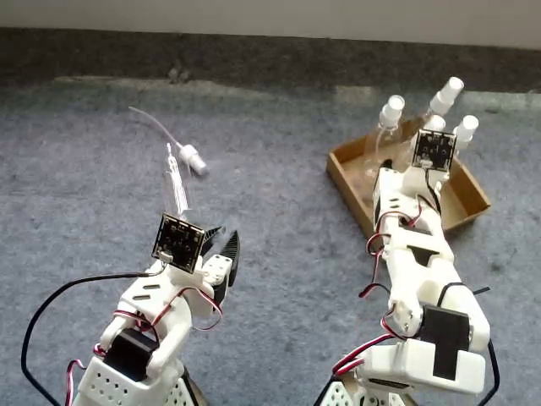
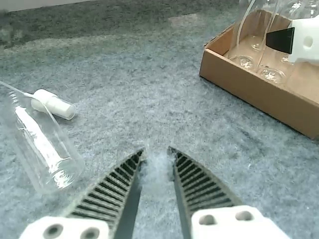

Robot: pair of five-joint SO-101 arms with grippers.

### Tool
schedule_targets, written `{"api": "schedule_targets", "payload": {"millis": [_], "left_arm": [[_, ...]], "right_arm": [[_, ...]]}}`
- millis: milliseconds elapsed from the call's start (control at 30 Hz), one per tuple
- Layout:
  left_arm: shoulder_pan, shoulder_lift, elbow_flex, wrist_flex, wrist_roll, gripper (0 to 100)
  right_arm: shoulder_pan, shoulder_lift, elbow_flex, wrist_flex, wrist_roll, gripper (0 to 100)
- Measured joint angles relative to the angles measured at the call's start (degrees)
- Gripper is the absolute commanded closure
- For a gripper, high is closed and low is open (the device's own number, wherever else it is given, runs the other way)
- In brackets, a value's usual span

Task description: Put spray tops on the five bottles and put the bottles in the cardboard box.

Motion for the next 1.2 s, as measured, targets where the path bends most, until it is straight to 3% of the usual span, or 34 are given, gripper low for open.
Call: {"api": "schedule_targets", "payload": {"millis": [400, 600, 767, 1200], "left_arm": [[0.0, 0.0, 0.0, 0.0, 0.0, 95], [0.0, 0.0, 3.16, -0.18, -1.67, 96], [0.0, 0.0, 5.01, -3.96, -6.51, 96], [0.0, 0.0, 5.27, -5.98, -6.77, 96]], "right_arm": [[0.62, 0.0, 0.0, 0.0, 0.0, 86.8], [0.62, 0.09, 0.0, 0.0, 0.0, 76.9], [0.7, 0.26, 0.88, 0.44, 0.0, 76.8], [0.79, 0.7, 1.23, 0.44, 0.0, 76.6]]}}
